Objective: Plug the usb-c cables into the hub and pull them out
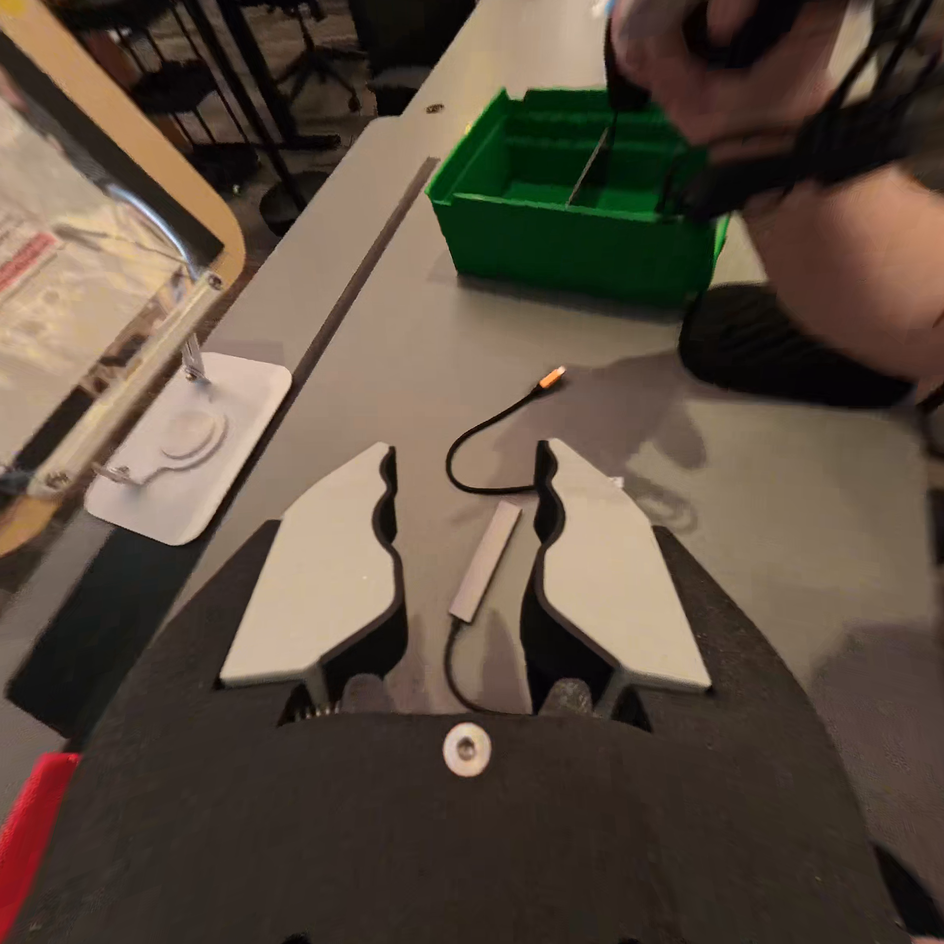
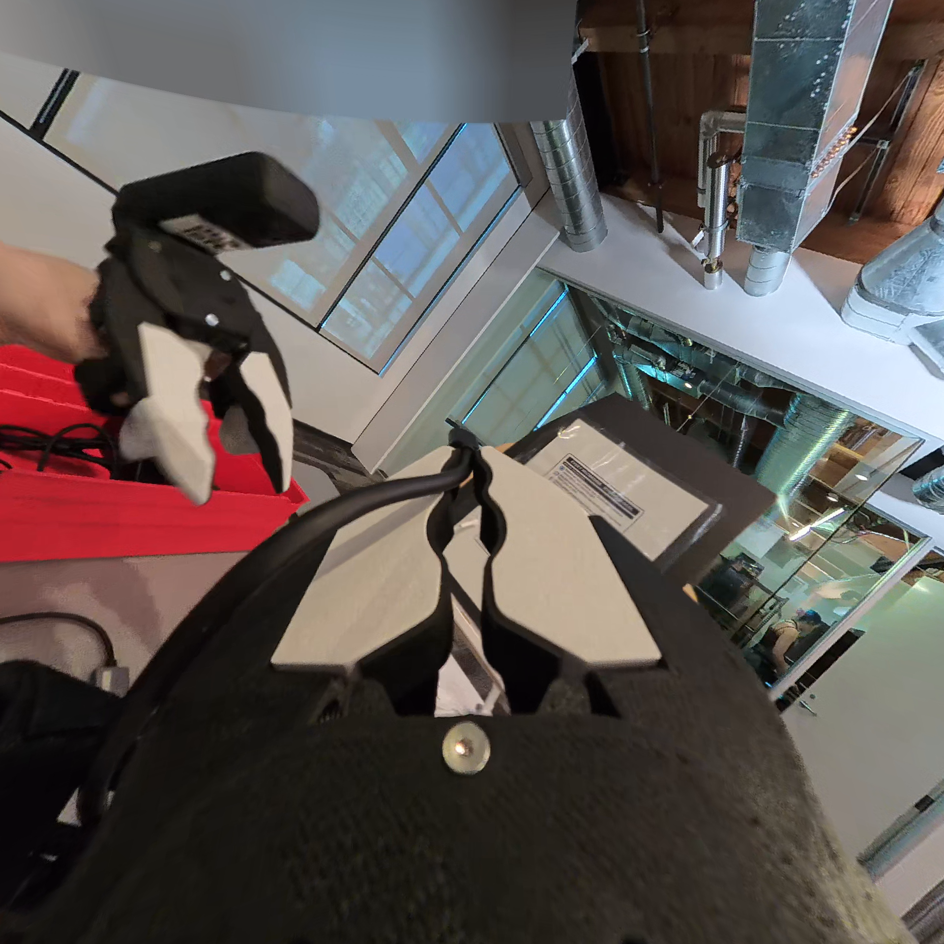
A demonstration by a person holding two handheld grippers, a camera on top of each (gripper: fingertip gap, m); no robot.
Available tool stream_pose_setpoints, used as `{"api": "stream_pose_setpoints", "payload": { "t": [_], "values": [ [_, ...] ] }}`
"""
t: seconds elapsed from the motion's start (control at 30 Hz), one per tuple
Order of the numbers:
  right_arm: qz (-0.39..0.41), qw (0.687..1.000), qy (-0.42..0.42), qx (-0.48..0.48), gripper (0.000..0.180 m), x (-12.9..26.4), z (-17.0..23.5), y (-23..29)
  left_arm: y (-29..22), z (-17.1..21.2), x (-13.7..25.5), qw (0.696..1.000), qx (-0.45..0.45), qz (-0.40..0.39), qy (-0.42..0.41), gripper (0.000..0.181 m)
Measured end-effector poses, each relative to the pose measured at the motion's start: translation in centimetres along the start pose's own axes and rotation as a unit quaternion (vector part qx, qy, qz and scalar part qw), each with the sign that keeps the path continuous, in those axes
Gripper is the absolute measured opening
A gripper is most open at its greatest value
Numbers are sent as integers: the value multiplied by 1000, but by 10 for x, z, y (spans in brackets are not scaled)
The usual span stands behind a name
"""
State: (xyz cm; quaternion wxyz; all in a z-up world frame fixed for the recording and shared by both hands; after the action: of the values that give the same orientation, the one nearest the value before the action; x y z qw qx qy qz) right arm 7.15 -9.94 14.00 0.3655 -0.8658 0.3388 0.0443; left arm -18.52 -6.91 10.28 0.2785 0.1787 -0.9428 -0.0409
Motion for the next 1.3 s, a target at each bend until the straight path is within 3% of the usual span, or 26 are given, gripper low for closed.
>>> {"api": "stream_pose_setpoints", "payload": {
  "t": [0.17, 0.33, 0.4, 0.63, 0.9, 1.03, 1.13, 1.3],
  "values": [
    [3, 999, 9, 31, 5, 20, -11, -16, -13, 21, -63, 988, -69, 28, 134, 54],
    [6, 999, 5, 47, 5, 35, -18, -26, -14, 58, -119, 945, -67, 38, 318, 39],
    [5, 999, 3, 52, 5, 41, -20, -30, -14, 68, -130, 932, -52, 51, 356, 44],
    [30, 999, 5, 42, 5, 62, -23, -47, -13, 95, -154, 914, -64, 74, 394, 53],
    [49, 998, -4, 31, 5, 75, -24, -57, -18, 98, -161, 919, -37, 117, 374, 25],
    [50, 998, -3, 30, 5, 75, -23, -58, -20, 96, -160, 914, -54, 115, 384, 24],
    [50, 998, -1, 30, 5, 74, -21, -58, -18, 97, -157, 911, -56, 88, 399, 44],
    [44, 999, 1, 32, 5, 72, -21, -56, -19, 98, -157, 909, -36, 118, 399, 29]
  ]
}}
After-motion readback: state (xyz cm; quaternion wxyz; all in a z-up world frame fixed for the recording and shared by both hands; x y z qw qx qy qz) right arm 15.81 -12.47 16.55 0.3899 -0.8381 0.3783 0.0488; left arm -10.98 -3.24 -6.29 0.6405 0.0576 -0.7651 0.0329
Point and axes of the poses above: each gripper's, where its closed fingertips meet, x back along the fingers, z out of its underside, y = z × x across the jaws, the point moved 10 cm from there along x, back along the fingers, and after that the axes turned 2 degrees about -x, right-handed, at the moved point
